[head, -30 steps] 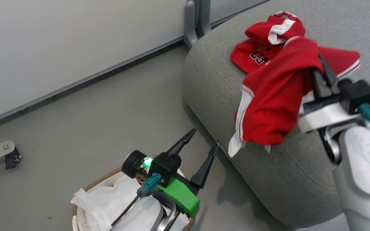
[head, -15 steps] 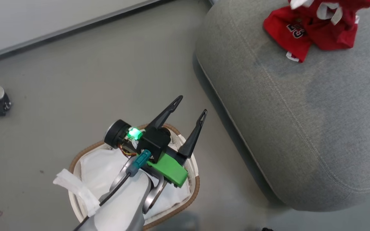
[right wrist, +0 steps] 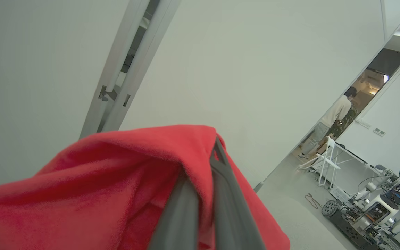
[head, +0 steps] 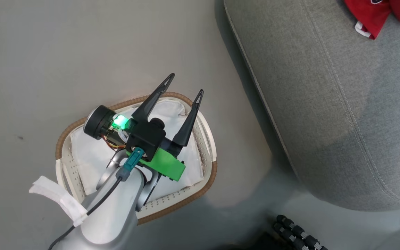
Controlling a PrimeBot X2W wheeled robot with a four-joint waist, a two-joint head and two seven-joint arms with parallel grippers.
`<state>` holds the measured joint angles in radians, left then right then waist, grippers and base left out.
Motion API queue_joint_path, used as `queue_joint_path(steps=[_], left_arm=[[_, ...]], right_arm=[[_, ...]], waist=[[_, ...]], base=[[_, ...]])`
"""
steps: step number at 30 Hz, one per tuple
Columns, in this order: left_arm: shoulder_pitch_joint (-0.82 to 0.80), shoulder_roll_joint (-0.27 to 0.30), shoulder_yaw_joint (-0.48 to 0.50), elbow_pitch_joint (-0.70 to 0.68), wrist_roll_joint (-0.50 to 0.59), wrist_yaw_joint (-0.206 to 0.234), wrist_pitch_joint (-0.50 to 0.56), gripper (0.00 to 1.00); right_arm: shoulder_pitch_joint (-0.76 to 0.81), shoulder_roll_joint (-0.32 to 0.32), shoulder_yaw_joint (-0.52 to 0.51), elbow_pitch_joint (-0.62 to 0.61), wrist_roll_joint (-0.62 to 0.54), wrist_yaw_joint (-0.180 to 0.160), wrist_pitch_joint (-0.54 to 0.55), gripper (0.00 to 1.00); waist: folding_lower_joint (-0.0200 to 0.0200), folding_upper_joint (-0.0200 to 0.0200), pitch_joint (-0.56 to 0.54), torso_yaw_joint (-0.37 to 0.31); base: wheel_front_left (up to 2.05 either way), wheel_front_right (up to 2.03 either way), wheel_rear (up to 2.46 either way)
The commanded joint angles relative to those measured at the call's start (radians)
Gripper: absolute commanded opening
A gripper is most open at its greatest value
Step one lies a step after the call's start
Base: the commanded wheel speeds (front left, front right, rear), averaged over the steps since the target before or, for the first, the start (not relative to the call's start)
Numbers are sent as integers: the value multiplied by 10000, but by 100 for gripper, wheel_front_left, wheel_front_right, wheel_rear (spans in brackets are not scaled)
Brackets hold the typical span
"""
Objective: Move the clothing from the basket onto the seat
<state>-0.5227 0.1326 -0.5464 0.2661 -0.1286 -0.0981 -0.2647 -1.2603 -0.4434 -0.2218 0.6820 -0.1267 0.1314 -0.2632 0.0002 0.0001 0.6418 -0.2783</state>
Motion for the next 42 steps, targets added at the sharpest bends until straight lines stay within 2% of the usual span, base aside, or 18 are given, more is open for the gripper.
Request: queue_joint_path(steps=[1,8,14,15,18,19,20,31,40,42], left_arm=[[22,159,62,7,58,38,8,100],[213,342,85,65,66,106,8,100],[229,353,8,151,53,109,8,100],[237,344,-8,169,47,119,8,100],[248,280,-44,127,5,117,8,100],[276,259,-54,107,-39,97,8,100],[294,248,-77,99,-56,68,8,100],[508,-123,-88,120,-515,-89,8,100],[856,-580,368,204,-976,-139,8,100],[919,-657,564,84,-991,-33,7,100]], right_arm=[[382,176,-159,193,-147,-14,-21,0],[1557,666,-794,756,-566,-14,-21,0],[2246,884,-856,1094,-950,-14,-21,0],[2354,931,-872,1053,-968,-14,-21,8],[2673,1075,-831,944,-1003,-14,-21,55],[2803,1122,-804,873,-1023,-14,-21,96],[2938,1157,-809,849,-1015,-14,-22,100],[4566,1443,-416,362,-720,-14,-21,100],[5409,1267,-29,-341,-416,-14,-21,100],[5513,1290,118,-615,-376,-14,-22,100]], waist=[[-2,-1,705,-188],[-2,-1,753,-385],[-2,-1,645,-493],[-2,-1,609,-507],[-2,-1,475,-530],[-2,-1,409,-533],[-2,-1,339,-529],[-2,-1,-840,-280],[-2,-1,-2262,435],[-2,-1,-2578,655]], base=[[0,0,0],[0,0,0],[0,0,0],[0,0,0],[0,0,0],[0,0,0],[0,0,0],[0,0,0],[0,0,0],[0,0,0]])
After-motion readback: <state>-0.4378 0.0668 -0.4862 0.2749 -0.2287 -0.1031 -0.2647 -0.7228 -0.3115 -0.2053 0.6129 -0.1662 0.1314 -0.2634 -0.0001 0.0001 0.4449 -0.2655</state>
